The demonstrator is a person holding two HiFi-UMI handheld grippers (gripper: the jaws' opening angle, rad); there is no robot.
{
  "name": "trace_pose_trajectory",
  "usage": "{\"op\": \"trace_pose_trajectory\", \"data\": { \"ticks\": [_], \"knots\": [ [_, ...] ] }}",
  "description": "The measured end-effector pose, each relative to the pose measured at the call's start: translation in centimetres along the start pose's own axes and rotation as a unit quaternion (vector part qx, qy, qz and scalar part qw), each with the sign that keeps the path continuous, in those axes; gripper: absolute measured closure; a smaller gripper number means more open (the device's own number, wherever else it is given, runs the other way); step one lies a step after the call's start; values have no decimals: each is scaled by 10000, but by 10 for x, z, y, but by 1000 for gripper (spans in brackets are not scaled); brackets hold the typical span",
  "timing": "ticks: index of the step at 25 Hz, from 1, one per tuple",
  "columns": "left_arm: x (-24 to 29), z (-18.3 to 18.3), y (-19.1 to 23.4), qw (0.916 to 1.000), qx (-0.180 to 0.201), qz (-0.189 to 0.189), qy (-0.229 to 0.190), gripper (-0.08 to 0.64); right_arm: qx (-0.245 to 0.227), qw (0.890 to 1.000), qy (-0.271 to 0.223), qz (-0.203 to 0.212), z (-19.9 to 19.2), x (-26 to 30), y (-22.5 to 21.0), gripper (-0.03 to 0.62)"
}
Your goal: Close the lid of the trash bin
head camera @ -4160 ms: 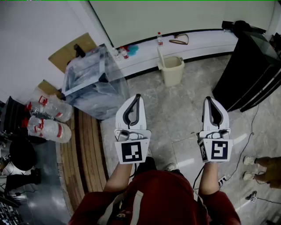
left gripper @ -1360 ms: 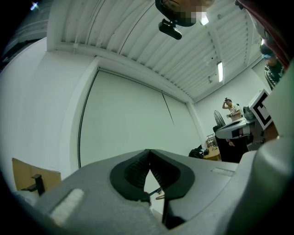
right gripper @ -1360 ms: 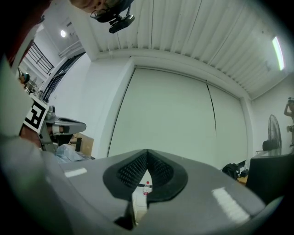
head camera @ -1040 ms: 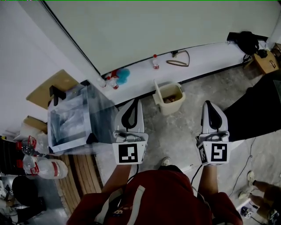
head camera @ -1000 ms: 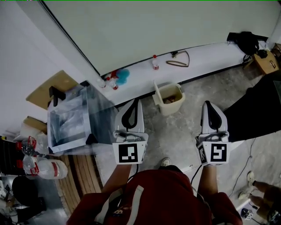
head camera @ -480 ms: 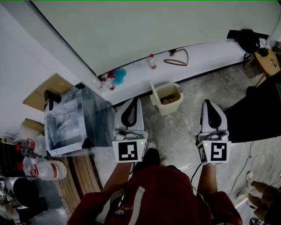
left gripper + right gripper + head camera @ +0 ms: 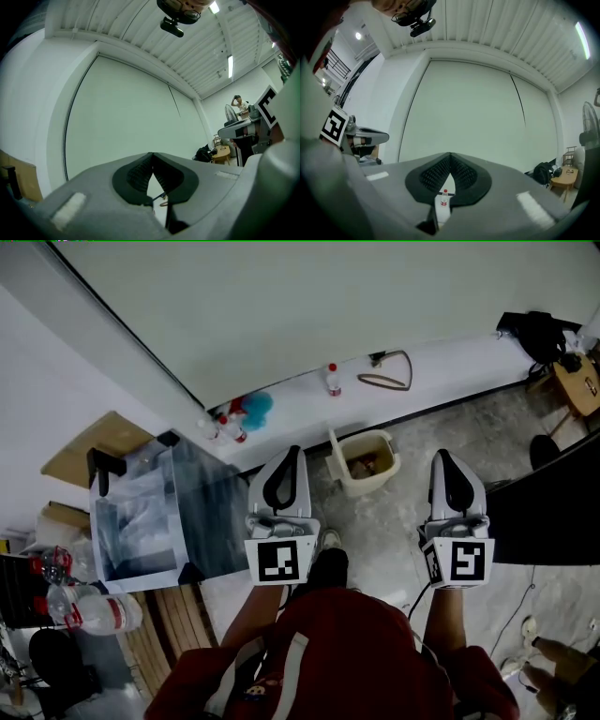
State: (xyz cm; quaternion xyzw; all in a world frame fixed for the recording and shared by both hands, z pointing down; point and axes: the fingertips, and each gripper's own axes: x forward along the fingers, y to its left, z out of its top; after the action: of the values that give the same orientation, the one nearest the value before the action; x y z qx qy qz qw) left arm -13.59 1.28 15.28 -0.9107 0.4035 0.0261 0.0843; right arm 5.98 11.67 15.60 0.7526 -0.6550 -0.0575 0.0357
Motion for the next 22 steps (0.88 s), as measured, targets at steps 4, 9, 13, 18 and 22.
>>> {"op": "trace_pose_trajectory", "data": {
  "ticks": [4,9,13,18,22],
  "knots": [
    [28,-13,29,9999,-60,52,77,555,-41,10000,1,32,-3,41,4,591],
    [61,-34,64,9996,-181,106,188,555,-71,9999,95,97,-10,94,16,592],
    [84,-52,83,9993,-251,73,274,555,-125,9996,162,201,-18,129,28,592],
    [100,-78,102,9986,-352,27,387,555,-211,9985,381,326,-34,160,47,592],
    [106,-102,112,9975,-464,45,533,555,-188,9962,732,440,-50,177,60,592]
  ]
}}
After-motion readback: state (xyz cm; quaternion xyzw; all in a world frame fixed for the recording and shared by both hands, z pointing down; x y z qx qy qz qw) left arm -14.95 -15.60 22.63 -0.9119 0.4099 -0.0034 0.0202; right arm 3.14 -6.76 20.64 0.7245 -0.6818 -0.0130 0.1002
